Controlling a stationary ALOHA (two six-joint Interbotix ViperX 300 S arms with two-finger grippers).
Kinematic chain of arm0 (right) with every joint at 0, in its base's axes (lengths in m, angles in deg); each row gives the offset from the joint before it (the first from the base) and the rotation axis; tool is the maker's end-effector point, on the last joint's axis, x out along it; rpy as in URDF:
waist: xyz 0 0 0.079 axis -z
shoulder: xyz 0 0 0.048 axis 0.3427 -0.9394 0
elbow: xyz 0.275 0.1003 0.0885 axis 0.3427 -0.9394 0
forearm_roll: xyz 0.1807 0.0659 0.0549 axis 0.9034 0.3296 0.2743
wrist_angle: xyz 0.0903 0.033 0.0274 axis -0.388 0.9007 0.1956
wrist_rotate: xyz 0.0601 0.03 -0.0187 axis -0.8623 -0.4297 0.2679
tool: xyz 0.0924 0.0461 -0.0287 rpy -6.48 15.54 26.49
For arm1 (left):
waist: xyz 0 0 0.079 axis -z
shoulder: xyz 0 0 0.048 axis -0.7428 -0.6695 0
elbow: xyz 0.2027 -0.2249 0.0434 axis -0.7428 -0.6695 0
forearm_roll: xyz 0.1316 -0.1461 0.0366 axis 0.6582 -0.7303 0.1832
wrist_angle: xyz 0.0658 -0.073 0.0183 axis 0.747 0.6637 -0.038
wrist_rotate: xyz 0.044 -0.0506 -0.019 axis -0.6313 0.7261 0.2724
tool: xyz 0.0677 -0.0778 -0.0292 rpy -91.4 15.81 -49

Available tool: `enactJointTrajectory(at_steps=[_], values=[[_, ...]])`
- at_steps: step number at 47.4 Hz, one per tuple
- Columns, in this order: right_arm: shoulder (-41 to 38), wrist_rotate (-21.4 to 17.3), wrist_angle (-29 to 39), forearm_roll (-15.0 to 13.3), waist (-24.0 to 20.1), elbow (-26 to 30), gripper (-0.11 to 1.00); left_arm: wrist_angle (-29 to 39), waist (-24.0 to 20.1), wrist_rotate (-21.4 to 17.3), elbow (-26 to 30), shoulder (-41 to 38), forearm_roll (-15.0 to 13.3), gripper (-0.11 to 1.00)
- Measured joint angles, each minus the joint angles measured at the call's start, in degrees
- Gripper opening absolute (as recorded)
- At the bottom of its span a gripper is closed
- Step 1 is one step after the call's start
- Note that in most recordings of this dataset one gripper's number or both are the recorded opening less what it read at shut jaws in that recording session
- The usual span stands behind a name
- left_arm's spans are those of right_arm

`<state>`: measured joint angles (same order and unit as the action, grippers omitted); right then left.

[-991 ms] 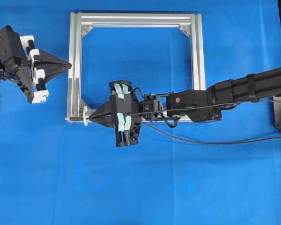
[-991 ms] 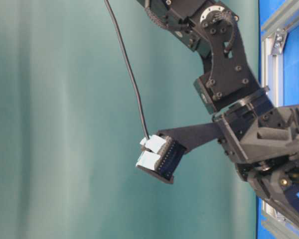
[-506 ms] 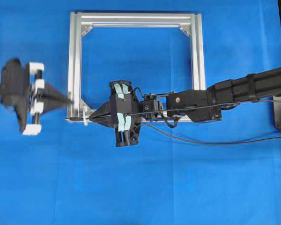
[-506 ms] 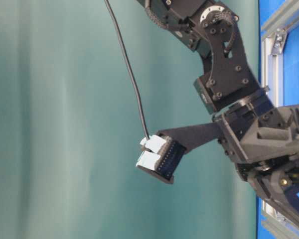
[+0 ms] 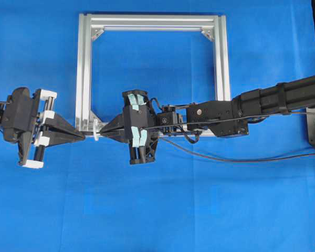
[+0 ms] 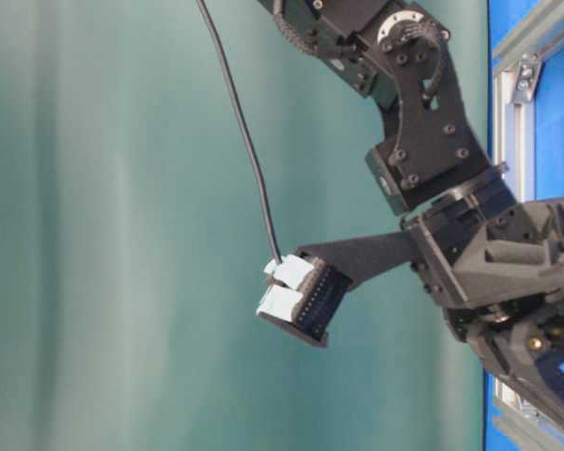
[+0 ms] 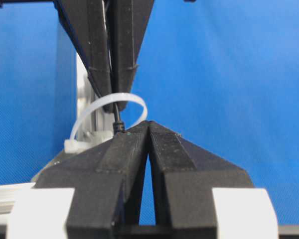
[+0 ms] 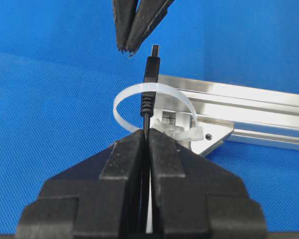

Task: Insert the wire through the string loop located on the left side.
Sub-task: 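Move the open left gripper to the plug emerging from the loop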

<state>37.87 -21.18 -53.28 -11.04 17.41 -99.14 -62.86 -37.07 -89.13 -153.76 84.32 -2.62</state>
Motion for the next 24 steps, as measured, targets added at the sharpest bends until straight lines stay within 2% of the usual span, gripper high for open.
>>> enactJointTrajectory(at_steps=[7, 10, 13, 20, 24], values=[[0.00, 0.00, 0.00, 0.00, 0.09, -0.09, 0.00, 0.88, 0.09, 0.09, 0.18, -0.18, 0.00, 0.01], [0.00, 0.00, 0.00, 0.00, 0.00, 0.00, 0.00, 0.88, 0.09, 0.09, 0.18, -0.09, 0.00, 0.06], [0.00, 0.00, 0.00, 0.00, 0.09, -0.09, 0.00, 1.05, 0.00, 0.18, 0.18, -0.18, 0.00, 0.19], [0.00, 0.00, 0.00, 0.00, 0.00, -0.09, 0.00, 1.58, 0.09, 0.26, 0.18, -0.09, 0.00, 0.65], [0.00, 0.00, 0.00, 0.00, 0.00, 0.00, 0.00, 2.37, 0.09, 0.26, 0.18, -0.09, 0.00, 0.85]])
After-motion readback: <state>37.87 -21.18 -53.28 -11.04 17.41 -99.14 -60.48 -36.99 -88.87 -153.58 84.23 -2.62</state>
